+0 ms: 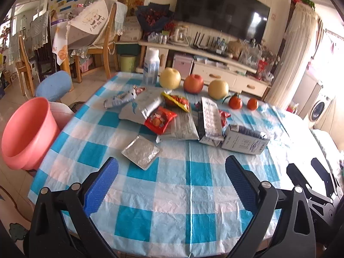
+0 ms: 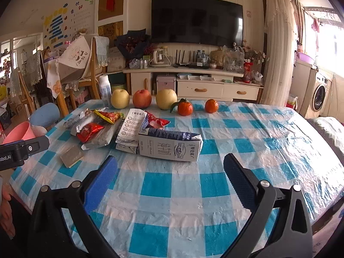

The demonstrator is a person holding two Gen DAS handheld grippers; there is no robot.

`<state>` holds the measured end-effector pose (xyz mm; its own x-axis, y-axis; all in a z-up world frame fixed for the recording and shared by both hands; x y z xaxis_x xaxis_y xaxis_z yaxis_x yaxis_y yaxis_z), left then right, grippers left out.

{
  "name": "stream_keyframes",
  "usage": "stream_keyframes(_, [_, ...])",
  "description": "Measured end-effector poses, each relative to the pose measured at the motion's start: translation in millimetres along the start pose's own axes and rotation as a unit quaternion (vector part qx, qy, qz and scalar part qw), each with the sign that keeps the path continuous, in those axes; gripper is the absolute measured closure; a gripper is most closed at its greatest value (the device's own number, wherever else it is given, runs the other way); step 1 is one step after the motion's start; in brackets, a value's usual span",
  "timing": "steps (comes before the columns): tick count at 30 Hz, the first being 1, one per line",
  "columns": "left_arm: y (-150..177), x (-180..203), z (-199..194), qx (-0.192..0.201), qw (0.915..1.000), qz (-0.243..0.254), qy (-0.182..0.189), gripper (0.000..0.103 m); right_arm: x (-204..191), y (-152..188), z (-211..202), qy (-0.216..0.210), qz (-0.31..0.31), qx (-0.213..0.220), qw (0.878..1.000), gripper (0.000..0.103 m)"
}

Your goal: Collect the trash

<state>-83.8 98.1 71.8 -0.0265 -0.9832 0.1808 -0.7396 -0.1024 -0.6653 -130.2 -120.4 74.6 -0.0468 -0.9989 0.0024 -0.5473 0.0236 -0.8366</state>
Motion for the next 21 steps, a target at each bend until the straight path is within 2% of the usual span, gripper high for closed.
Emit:
stream_keyframes(6, [-8.7, -16.1, -43.4, 0.05, 0.9987, -0.004, 0.006, 0.005, -13.3, -6.4, -41.5, 0.014, -0.002, 0.048, 0.999, 0.004])
stream_keyframes(10, [-7.2, -23.5, -63.1, 0.07, 0.9975, 0.006, -0.01, 0.005, -23.2, -2.3, -52.6, 0.017, -0.006, 0.053, 0.998, 0.004])
stream_keyframes(17, [-0.6, -34.1, -82.1, 0.093, 0.994, 0.027, -0.052, 0.005, -44.7, 10.6, -61.4, -0.018, -0.034, 0.047, 0.998, 0.004])
stream_keyframes(21, [1.2, -37.2, -89.6, 0.104, 0.9912, 0.042, -0.07, 0.005, -57.3, 11.6, -70.7, -0.036, -0.044, 0.06, 0.997, 0.004])
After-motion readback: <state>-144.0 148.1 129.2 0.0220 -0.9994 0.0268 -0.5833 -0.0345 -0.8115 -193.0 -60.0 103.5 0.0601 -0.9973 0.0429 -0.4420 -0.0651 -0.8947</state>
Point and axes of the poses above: each gripper's, at about its wrist camera, not at the fingertips, and z roughly the way its jaws point, x to its right, y to its underside, the point moved 9 cm from there along z, roughly the way its jaws point, and after that the axes turned 7 degrees about -x, right-handed, at the moved point
